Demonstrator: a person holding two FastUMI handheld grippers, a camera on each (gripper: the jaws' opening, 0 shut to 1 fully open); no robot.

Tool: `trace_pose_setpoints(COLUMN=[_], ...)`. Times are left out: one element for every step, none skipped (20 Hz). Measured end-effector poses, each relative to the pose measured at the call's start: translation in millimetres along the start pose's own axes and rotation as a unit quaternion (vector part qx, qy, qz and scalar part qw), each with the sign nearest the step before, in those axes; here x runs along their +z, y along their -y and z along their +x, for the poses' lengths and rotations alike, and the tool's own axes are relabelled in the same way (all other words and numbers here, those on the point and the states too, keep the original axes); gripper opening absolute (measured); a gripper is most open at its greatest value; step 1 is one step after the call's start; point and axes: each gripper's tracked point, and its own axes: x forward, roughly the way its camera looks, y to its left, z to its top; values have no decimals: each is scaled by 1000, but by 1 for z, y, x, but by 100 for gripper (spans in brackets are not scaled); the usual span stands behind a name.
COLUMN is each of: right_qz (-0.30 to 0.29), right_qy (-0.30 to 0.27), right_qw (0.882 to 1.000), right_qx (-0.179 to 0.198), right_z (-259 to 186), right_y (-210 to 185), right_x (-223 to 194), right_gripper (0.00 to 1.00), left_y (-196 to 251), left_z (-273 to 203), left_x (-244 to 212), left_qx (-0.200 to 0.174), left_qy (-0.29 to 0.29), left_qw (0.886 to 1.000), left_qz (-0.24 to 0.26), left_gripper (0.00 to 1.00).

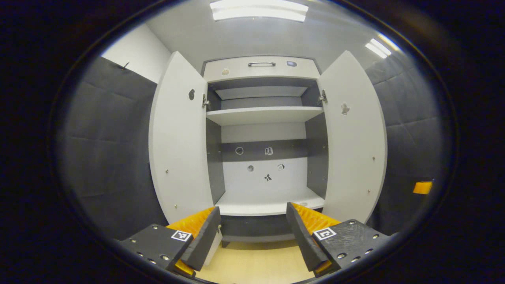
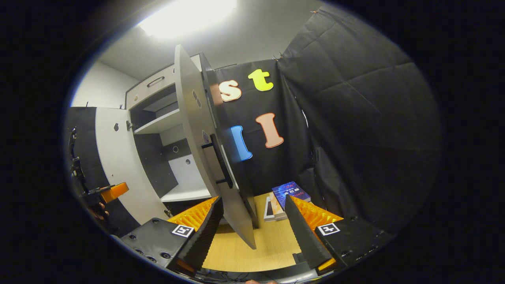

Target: Open the right door of the double-door shoe cabinet with the right hand, and open the left door with the left hand.

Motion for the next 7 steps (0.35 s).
trace_pose_setpoints(right_qz=[1, -7, -18, -26, -28, -26, -24], right_qy=[5, 10, 13, 13, 9, 6, 4], right_qw=[1000, 1000, 1000, 1000, 1000, 1000, 1000], right_qx=[5, 6, 5, 6, 9, 13, 15], right_z=[1, 2, 3, 3, 5, 7, 8], right_y=[-10, -18, -23, -30, -39, -47, -54], right_x=[1, 1, 0, -1, -5, -7, -8], right_gripper=[98, 98, 98, 98, 98, 98, 92], left_y=[-7, -14, -22, -33, -45, -57, -68], left_z=[-2, -2, 0, 1, 1, -1, -5], left_x=[-5, -9, -12, -14, -17, -19, -21], left_qx=[4, 5, 8, 14, 20, 26, 31], left_qy=[-5, -11, -17, -22, -25, -25, -24], left_qw=[1000, 999, 999, 998, 998, 998, 998], left_qz=[-14, -29, -42, -51, -54, -52, -46], left_gripper=[96, 96, 96, 95, 96, 96, 96])
